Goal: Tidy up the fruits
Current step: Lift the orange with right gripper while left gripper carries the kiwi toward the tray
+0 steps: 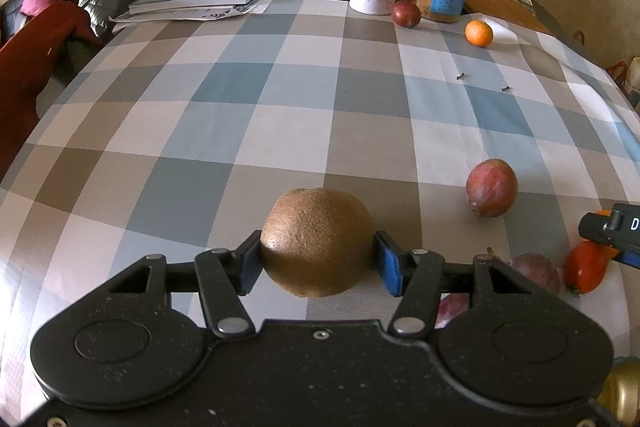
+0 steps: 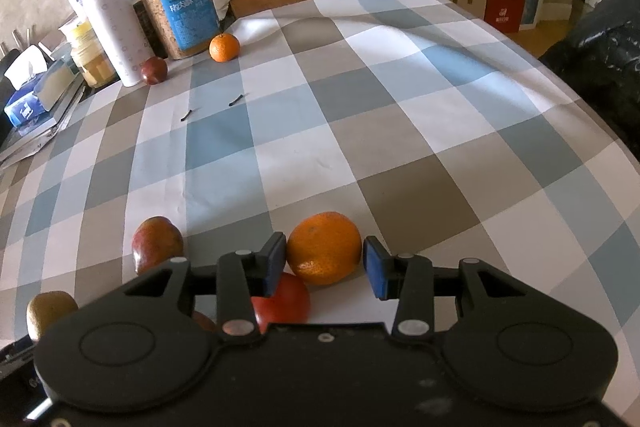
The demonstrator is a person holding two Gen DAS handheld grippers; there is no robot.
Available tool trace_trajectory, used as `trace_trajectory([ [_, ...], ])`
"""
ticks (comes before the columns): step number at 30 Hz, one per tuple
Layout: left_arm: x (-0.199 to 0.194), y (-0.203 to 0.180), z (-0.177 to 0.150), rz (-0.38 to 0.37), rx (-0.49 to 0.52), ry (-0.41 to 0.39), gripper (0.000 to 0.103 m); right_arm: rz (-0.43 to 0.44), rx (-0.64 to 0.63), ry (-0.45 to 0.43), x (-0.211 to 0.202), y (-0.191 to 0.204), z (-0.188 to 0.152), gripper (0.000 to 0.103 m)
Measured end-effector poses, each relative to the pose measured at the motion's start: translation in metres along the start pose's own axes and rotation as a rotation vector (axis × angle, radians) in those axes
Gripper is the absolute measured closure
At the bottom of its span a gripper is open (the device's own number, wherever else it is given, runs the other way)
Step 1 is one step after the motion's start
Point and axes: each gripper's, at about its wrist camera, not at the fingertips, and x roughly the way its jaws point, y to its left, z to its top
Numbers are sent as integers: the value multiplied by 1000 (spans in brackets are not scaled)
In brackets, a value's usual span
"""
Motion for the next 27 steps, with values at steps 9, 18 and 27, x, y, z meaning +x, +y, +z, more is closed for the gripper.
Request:
trace_trajectory([
  [9, 0, -1, -1, 2, 13, -1, 41, 57, 64, 29, 2, -11, 2, 59],
  [18, 0, -1, -1, -12, 11, -2, 36, 32, 6, 0, 2, -3, -1, 59],
  [27, 0, 2, 0, -27, -5, -1, 36, 32, 8, 5, 1, -3, -2, 58],
])
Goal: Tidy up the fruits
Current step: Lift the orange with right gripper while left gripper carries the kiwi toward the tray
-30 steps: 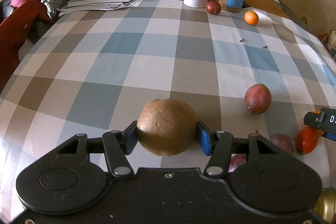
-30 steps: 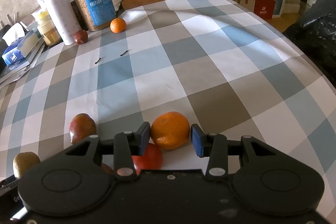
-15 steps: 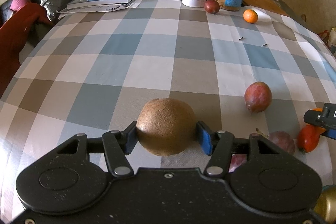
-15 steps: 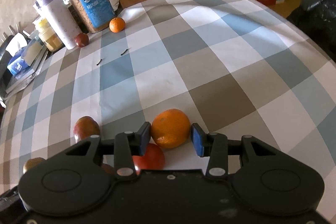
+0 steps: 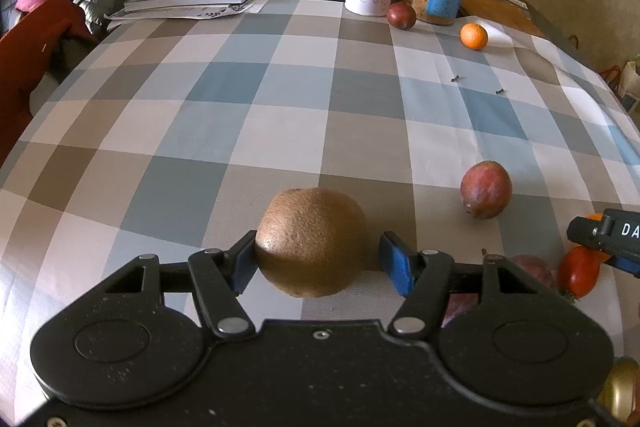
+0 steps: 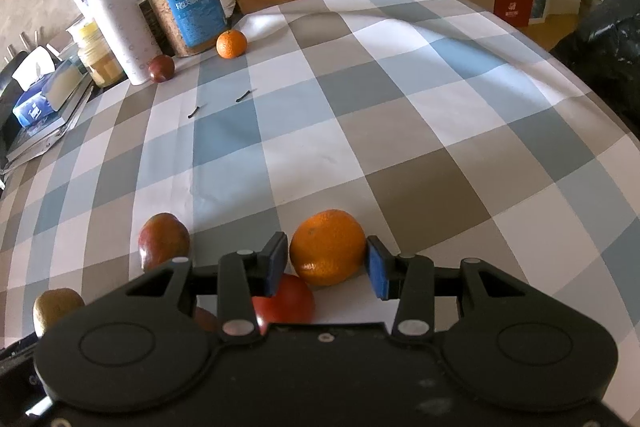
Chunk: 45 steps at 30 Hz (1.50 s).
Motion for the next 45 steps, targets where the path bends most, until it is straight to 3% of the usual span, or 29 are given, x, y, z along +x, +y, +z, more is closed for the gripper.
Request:
trace_trajectory([
  [11, 0, -3, -1, 13, 22, -3, 36, -13, -27, -14, -4, 4, -1, 63],
  [16, 0, -3, -1, 15, 25, -2, 36, -29, -46, -93, -16, 8, -4, 64],
  [21, -2, 1, 0, 20, 3, -7, 44, -27, -61, -154, -26, 10, -5, 64],
  [33, -2, 9, 1, -10, -37, -9, 44, 1, -47, -159, -29, 10, -5, 64],
  [45, -2, -1, -2, 35, 12, -24, 44, -12, -43, -170, -30, 10, -5, 64],
])
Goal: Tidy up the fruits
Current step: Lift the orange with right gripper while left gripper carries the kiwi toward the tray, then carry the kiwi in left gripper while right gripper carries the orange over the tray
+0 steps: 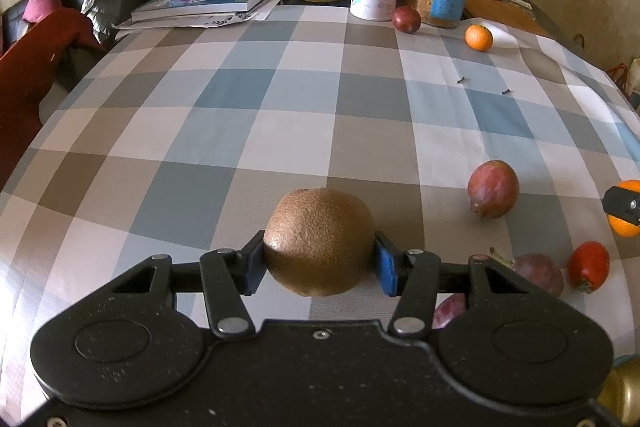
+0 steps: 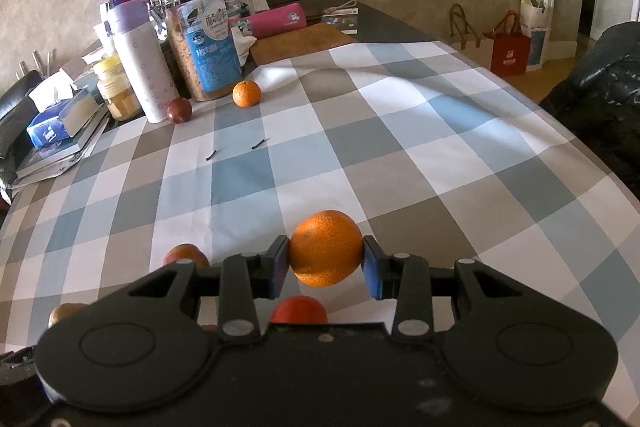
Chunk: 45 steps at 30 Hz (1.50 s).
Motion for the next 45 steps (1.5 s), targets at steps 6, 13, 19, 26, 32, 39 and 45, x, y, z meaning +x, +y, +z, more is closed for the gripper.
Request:
trace_trajectory([
  [6, -2, -1, 0, 4, 5, -14, 44, -2, -17, -4, 0, 3, -1, 64],
  [13, -6, -6, 3, 1, 11, -10, 44, -16, -26, -17, -2, 3, -1, 64],
  [19, -31, -8, 8, -15, 25, -36, 44, -18, -10, -10, 0, 0, 0, 64],
  [26, -70, -7, -1, -37, 59, -50, 44, -14, 3, 6, 3, -1, 1, 64],
  [32, -98, -3, -23, -55, 87, -44, 44, -17, -1, 13, 4, -1, 0, 64],
  [39, -125, 12, -54, -79, 75, -33, 44, -24, -26, -3, 2, 4, -2, 64],
  [45, -139, 30, -82, -86, 58, -11, 44, -11, -26, 2, 2, 4, -2, 64],
])
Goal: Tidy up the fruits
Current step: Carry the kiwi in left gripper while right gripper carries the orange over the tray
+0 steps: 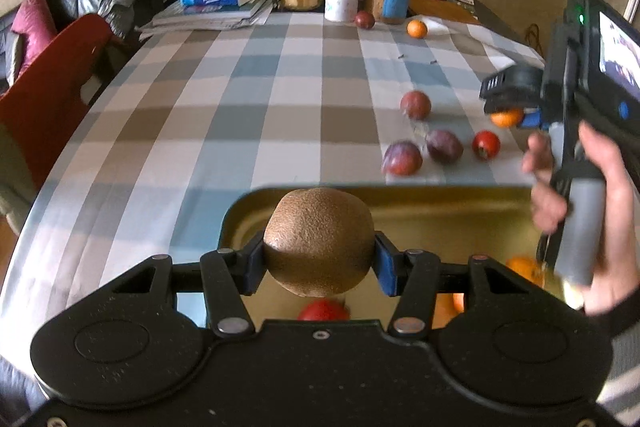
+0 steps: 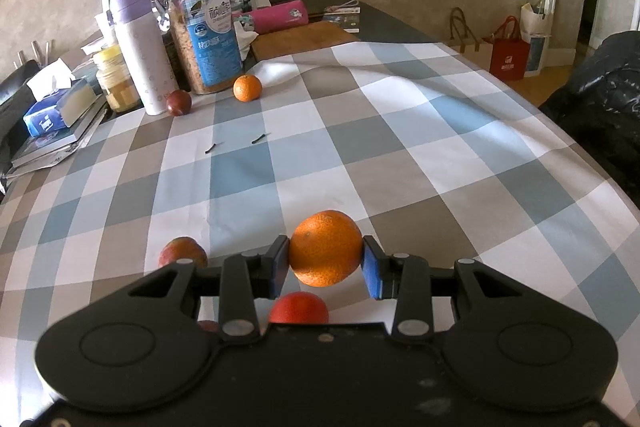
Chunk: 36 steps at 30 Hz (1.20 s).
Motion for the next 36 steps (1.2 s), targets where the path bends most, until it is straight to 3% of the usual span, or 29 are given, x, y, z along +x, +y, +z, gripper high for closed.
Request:
trace_trajectory([
  [8, -13, 13, -29, 1, -4, 14, 44, 27, 13, -2, -10, -3, 5, 64],
  [18, -12, 16, -42, -19, -4, 38, 44, 121, -69, -80, -80, -6, 5, 64],
  [28, -28, 17, -57, -50, 29, 29, 44, 318, -143, -60, -146, -23, -43, 64],
  [36, -28, 16, -65, -55, 62, 57, 44, 319, -181, -11, -171, -30, -91, 64],
])
